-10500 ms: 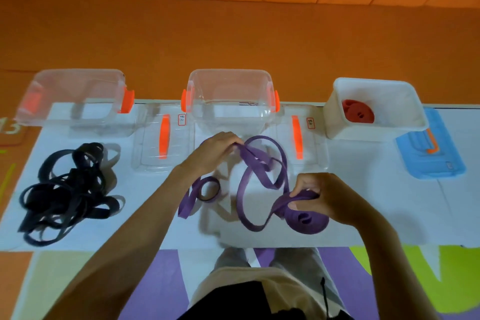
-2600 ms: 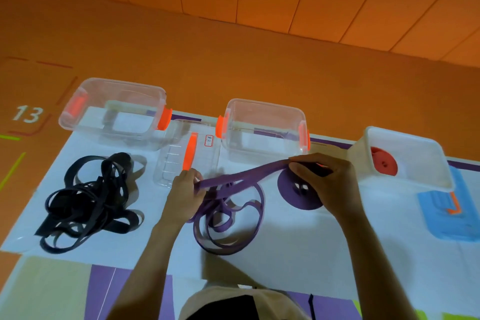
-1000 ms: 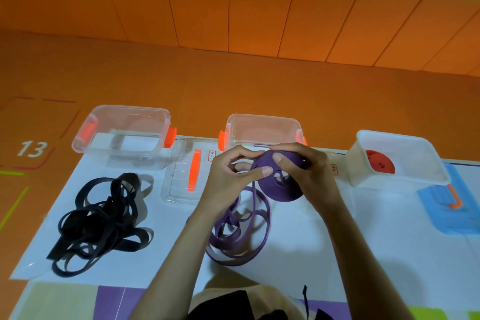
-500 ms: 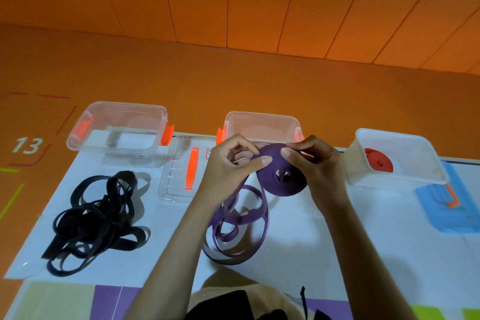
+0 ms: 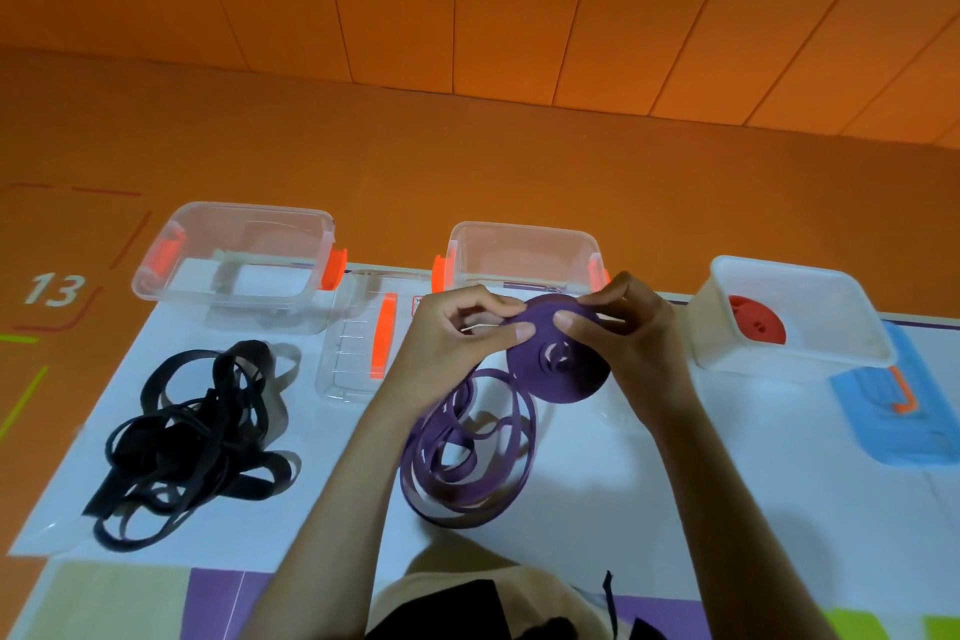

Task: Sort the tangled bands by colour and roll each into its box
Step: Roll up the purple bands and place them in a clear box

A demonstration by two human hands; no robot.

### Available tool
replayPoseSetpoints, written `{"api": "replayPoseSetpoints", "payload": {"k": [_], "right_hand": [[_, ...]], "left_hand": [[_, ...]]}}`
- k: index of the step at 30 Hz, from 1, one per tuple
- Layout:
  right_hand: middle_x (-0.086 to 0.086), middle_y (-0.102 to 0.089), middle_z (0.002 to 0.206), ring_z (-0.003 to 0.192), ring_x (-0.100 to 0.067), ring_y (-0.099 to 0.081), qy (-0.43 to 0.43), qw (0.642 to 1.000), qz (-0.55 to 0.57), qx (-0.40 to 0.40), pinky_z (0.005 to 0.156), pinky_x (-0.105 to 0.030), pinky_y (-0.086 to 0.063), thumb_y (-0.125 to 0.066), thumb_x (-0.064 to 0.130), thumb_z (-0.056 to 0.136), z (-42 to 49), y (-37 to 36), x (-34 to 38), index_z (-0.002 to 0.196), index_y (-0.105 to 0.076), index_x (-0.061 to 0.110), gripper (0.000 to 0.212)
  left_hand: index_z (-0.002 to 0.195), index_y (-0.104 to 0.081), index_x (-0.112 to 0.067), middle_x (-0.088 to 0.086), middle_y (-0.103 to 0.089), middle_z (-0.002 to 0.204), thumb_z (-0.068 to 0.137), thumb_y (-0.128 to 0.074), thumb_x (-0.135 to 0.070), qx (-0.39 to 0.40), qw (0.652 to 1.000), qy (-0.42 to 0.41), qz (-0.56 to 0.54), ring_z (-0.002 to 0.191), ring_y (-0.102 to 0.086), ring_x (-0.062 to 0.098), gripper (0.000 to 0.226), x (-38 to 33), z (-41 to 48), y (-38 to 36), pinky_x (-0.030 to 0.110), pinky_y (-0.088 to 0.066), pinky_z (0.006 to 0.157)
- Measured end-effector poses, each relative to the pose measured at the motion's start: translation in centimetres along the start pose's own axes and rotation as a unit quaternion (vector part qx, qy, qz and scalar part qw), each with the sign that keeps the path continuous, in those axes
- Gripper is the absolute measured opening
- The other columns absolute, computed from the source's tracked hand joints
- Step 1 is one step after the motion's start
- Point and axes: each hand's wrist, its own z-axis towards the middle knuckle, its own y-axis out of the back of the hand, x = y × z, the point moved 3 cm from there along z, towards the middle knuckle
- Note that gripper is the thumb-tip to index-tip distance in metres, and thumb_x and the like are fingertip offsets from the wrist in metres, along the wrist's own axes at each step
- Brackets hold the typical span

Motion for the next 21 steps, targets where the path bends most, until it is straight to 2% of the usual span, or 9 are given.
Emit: {"api": "replayPoseSetpoints", "payload": {"k": [4,6,8,10,12,14,15,17,21], "right_hand": [[0.002,-0.08,0.099,0.093,-0.021,-0.078,0.02,1.0,-0.012,-0.019,0.064,-0.026,-0.061,-0.09,0.025,0.08,0.3,0.5,0.6,0.096,-0.071,0.033,0.026],[0.003,-0.079,0.106,0.099,-0.02,-0.077,0.02,1.0,-0.006,-0.001,0.068,-0.03,-0.064,-0.086,0.023,0.083,0.1,0.2,0.5,0.106,-0.074,0.04,0.031],[0.003,-0.078,0.109,0.103,-0.02,-0.076,0.017,1.0,-0.005,0.021,0.072,-0.036,-0.066,-0.084,0.022,0.085,-0.2,-0.1,0.1,0.109,-0.075,0.037,0.03],[0.005,-0.077,0.109,0.103,-0.019,-0.075,0.004,0.999,-0.018,0.044,0.068,-0.032,-0.064,-0.087,0.027,0.082,-0.4,-0.2,-0.2,0.106,-0.071,0.036,0.03],[0.005,-0.078,0.106,0.1,-0.02,-0.076,-0.007,0.999,-0.03,0.034,0.066,-0.03,-0.063,-0.09,0.034,0.079,-0.4,-0.1,-0.3,0.101,-0.068,0.034,0.031],[-0.001,-0.079,0.102,0.097,-0.025,-0.078,-0.005,1.0,-0.021,0.002,0.067,-0.035,-0.064,-0.089,0.039,0.077,-0.2,0.1,-0.2,0.096,-0.068,0.03,0.03],[-0.002,-0.08,0.1,0.095,-0.025,-0.078,0.003,1.0,-0.011,-0.01,0.067,-0.033,-0.063,-0.088,0.039,0.077,-0.2,0.2,-0.1,0.094,-0.068,0.031,0.028],[0.0,-0.08,0.099,0.095,-0.023,-0.078,0.024,0.999,-0.006,-0.023,0.065,-0.028,-0.062,-0.089,0.031,0.079,0.0,0.3,0.1,0.092,-0.069,0.036,0.025],[-0.002,-0.079,0.1,0.097,-0.025,-0.078,-0.001,1.0,-0.013,0.012,0.062,-0.03,-0.062,-0.091,0.031,0.078,-0.2,0.4,-0.4,0.091,-0.063,0.032,0.031]], "left_hand": [[0.116,-0.081,-0.03,-0.007,-0.08,0.115,0.085,-0.087,-0.012,0.062,0.998,0.019,-0.007,0.108,-0.076,0.01,0.036,-0.3,0.2,0.5,0.017,-0.056,0.089],[0.12,-0.08,-0.027,-0.005,-0.08,0.115,0.086,-0.086,-0.012,0.057,0.998,0.017,-0.003,0.108,-0.076,0.013,0.037,-0.2,0.3,0.7,0.019,-0.056,0.09],[0.12,-0.081,-0.026,-0.005,-0.081,0.113,0.088,-0.085,-0.014,0.039,0.999,0.006,0.007,0.106,-0.076,0.015,0.034,0.1,0.2,0.8,0.022,-0.057,0.092],[0.116,-0.081,-0.029,-0.005,-0.081,0.106,0.089,-0.084,-0.014,0.023,0.999,-0.005,0.028,0.097,-0.076,0.018,0.031,0.2,0.2,0.7,0.025,-0.059,0.09],[0.108,-0.081,-0.028,-0.005,-0.08,0.095,0.088,-0.085,-0.013,0.005,1.0,-0.003,0.013,0.084,-0.072,0.014,0.025,0.5,0.1,0.4,0.022,-0.057,0.084],[0.102,-0.079,-0.025,0.005,-0.076,0.089,0.087,-0.087,-0.015,-0.003,1.0,0.004,-0.011,0.081,-0.066,0.016,0.02,0.7,0.0,0.0,0.022,-0.055,0.08],[0.102,-0.078,-0.025,0.008,-0.076,0.092,0.087,-0.087,-0.017,0.005,1.0,0.006,-0.007,0.085,-0.069,0.018,0.02,0.8,0.0,-0.1,0.023,-0.056,0.082],[0.109,-0.075,-0.027,-0.002,-0.078,0.103,0.086,-0.088,-0.023,0.046,0.999,0.009,0.022,0.096,-0.074,0.016,0.027,0.8,0.1,-0.1,0.025,-0.059,0.086],[0.11,-0.077,-0.036,-0.007,-0.078,0.107,0.085,-0.089,-0.022,0.08,0.996,0.015,0.046,0.09,-0.07,0.009,0.031,0.9,0.2,0.7,0.026,-0.059,0.081]]}}
